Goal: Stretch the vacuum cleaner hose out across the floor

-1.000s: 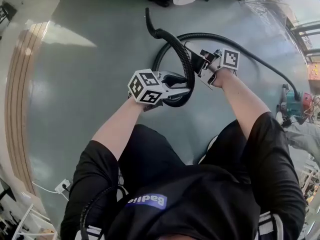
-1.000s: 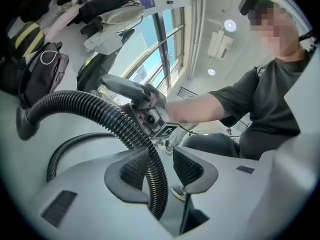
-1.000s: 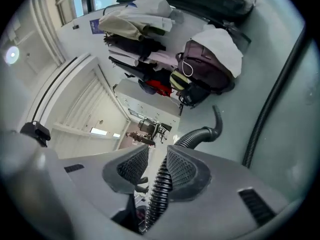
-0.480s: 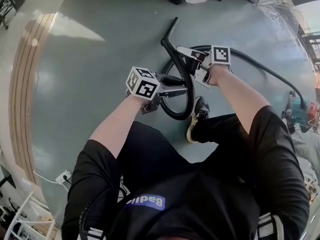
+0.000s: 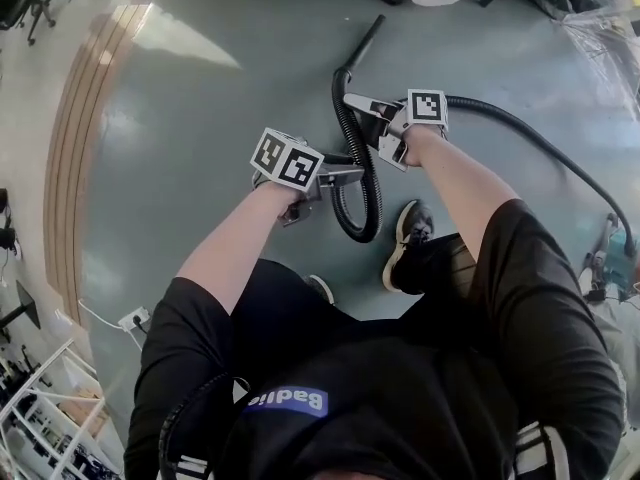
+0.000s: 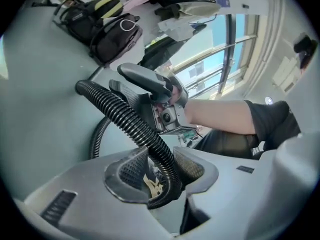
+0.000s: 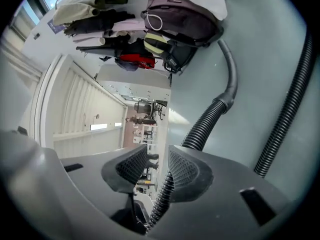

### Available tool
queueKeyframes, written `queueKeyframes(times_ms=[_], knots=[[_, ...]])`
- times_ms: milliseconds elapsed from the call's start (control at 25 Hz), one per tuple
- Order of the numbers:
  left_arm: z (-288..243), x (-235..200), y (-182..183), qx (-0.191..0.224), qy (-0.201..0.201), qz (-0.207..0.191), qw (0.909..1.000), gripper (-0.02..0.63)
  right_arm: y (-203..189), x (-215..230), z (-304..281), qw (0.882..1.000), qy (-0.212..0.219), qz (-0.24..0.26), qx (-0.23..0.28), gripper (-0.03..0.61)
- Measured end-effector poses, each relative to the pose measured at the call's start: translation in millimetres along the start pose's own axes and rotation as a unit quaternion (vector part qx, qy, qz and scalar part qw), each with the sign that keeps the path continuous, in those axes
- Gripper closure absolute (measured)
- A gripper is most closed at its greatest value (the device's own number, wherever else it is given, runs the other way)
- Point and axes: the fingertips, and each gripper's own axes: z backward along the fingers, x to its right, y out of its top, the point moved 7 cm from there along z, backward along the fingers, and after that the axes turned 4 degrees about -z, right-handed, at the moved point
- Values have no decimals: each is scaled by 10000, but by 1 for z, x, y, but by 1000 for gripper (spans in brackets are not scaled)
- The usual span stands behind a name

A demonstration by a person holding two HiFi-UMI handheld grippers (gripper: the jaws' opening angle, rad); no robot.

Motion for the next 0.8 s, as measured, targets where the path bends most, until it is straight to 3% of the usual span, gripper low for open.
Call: queueKeyframes(times_ms=[40,80,120,200,320,480,560,640,800], knots=[[-1,-7,-3,30,156,126,9998,450,1,4,-6,10000,4,-14,-65,443],[-1,-15,-7,63,302,244,9992,364,2,9,-11,9999,40,-67,-90,445],[-1,-22,-12,129,356,394,9985,330,3,13,-15,9998,79,-130,-86,445],[-2,-32,-16,407,186,688,9966,311,8,20,-23,9998,113,-145,-106,445],[-14,-37,-10,1053,-180,898,9902,308,14,22,-36,9992,105,36,-395,446],[-28,-36,11,1981,-463,1219,9715,308,22,0,-62,9940,288,281,-1014,446],[-29,-36,21,2235,-438,1446,9629,368,28,-11,-76,9885,323,482,-1394,446],[-23,-32,27,2190,-459,1500,9630,392,36,-27,-86,9803,523,629,-1799,446],[-3,-17,36,1519,-322,1058,9822,422,71,-62,-67,9643,1277,698,-2212,445]])
